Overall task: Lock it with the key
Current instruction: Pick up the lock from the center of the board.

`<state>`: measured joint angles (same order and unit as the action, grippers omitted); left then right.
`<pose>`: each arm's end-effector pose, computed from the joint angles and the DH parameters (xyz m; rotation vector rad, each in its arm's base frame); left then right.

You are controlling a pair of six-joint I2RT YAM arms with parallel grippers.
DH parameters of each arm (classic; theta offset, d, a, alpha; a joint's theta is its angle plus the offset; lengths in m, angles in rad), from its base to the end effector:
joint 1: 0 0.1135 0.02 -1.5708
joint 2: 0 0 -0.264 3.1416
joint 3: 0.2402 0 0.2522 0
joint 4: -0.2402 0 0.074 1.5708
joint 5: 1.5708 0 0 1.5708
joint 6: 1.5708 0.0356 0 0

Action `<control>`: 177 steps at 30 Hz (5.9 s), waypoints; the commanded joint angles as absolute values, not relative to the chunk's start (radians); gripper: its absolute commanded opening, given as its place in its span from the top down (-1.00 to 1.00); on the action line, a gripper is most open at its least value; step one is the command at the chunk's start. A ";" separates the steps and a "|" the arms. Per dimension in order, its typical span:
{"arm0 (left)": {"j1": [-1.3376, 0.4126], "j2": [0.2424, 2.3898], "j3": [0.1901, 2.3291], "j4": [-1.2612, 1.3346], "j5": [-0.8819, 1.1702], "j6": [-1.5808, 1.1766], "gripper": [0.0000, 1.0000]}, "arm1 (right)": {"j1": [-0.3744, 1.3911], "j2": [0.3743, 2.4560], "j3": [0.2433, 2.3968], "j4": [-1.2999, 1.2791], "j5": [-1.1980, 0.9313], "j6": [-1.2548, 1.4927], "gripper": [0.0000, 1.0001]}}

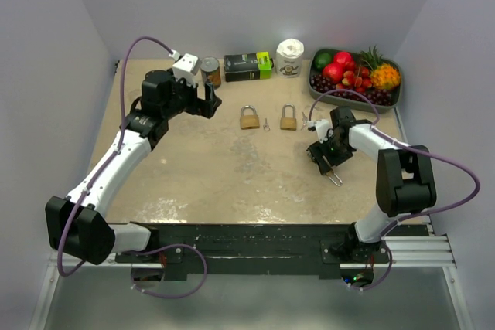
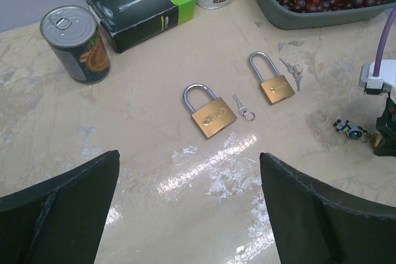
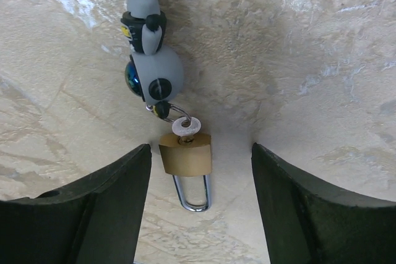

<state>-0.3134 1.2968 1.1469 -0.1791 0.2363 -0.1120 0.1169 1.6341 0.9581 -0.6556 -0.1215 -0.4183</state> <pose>0.2852 -0.1012 0.3553 0.3545 1.8902 -0.5117 0.2887 0.0383 0.1643 -0.7831 2.7764 0.1214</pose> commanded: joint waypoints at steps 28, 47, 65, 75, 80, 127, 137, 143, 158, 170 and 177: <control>-0.301 1.259 1.063 -0.114 0.661 -0.109 -0.98 | 0.144 1.410 1.121 -0.228 -0.762 0.423 1.00; -0.712 1.337 1.002 -0.015 0.020 -0.040 -0.61 | 0.377 1.417 1.204 -0.109 -0.364 1.022 1.00; -0.836 1.515 1.121 0.091 -0.254 -0.006 -0.18 | 0.423 1.520 1.255 -0.120 -0.341 1.081 1.00; -0.838 1.566 1.169 0.041 -0.308 -0.005 0.87 | 0.425 1.528 1.266 -0.112 -0.334 1.089 1.00; -0.839 1.543 1.167 0.035 -0.284 -0.017 1.00 | 0.423 1.528 1.266 -0.092 -0.345 1.089 -0.33; -0.614 1.424 1.410 -0.764 0.897 0.520 1.00 | 0.436 1.227 1.164 -0.511 -1.049 -0.486 -0.24; -0.612 1.434 1.411 -0.764 0.896 0.515 1.00 | 0.469 1.262 1.177 -0.534 -1.020 -0.531 0.08; -0.614 1.447 1.414 -0.758 0.897 0.502 1.00 | 0.482 1.255 1.172 -0.502 -1.008 -0.526 0.40; -0.490 1.382 1.339 -0.663 0.920 0.394 -0.05 | 0.486 1.255 1.152 -0.304 -1.023 -0.235 1.00; -0.379 1.234 1.097 -0.498 1.049 0.329 -0.31 | 0.472 1.267 1.137 -0.126 -1.025 -0.046 1.00; -0.387 1.130 0.890 0.027 0.996 0.069 -0.47 | 0.472 1.259 1.129 -0.051 -1.043 0.054 1.00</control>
